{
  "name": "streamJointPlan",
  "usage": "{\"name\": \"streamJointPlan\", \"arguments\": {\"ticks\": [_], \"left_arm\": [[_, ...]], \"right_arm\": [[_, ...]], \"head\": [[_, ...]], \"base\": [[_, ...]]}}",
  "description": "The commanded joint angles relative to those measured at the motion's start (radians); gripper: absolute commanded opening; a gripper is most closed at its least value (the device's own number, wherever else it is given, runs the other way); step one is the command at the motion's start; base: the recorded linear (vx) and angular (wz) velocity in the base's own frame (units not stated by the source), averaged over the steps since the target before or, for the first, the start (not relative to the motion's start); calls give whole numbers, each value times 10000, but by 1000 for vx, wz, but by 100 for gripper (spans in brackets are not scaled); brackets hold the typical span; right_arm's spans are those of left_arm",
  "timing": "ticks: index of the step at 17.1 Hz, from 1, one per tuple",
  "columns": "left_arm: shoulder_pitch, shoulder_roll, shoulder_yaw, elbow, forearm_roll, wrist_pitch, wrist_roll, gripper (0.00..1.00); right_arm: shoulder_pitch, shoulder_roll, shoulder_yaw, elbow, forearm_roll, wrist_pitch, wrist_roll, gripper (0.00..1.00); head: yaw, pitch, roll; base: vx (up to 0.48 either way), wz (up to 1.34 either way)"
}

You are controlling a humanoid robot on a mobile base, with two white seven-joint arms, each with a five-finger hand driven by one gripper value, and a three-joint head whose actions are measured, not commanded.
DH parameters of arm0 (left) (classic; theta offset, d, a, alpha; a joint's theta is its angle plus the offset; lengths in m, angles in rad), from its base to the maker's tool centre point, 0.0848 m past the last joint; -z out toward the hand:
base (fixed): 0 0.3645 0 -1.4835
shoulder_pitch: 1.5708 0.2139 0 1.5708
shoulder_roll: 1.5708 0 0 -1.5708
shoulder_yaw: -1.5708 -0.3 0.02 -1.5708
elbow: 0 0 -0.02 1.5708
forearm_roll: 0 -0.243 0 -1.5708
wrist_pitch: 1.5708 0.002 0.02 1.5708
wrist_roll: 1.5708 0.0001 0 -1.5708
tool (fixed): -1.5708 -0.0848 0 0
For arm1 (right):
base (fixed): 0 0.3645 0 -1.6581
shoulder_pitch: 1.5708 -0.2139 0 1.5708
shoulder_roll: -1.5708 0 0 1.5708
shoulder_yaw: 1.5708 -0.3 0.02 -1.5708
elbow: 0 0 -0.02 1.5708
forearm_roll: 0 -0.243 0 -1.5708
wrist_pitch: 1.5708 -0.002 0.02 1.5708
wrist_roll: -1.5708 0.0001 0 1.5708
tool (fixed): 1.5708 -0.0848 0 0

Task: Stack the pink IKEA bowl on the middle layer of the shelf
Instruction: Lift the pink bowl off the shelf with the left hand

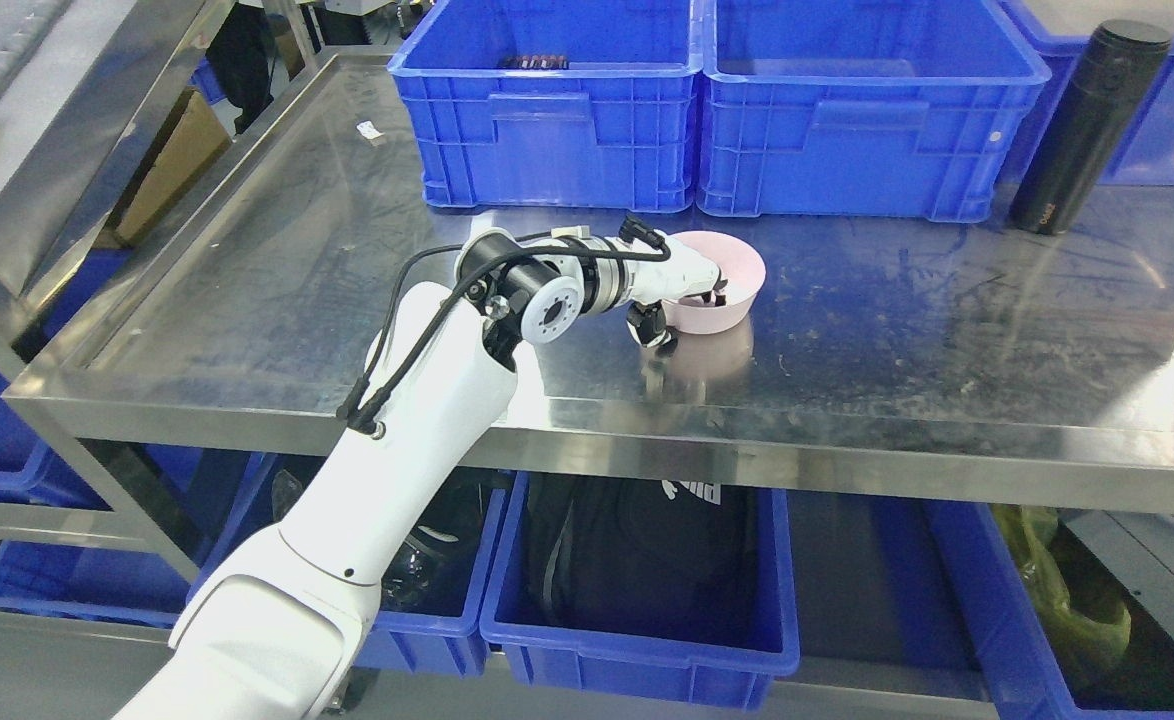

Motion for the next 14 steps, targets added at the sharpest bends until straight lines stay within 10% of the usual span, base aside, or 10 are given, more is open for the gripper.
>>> {"name": "streamJointPlan", "arguments": {"ticks": [1, 14], "left_arm": [[211, -157, 1324, 752, 377, -1047, 26, 2], [88, -157, 4439, -506, 5683, -5490, 2896, 0]], "right_arm": [[1, -175, 31, -175, 7, 3, 5, 100], [1, -175, 46, -175, 7, 3, 5, 100]], "head": [[0, 0, 0], [0, 0, 0]], "base": [[-6, 147], [-6, 54]]}}
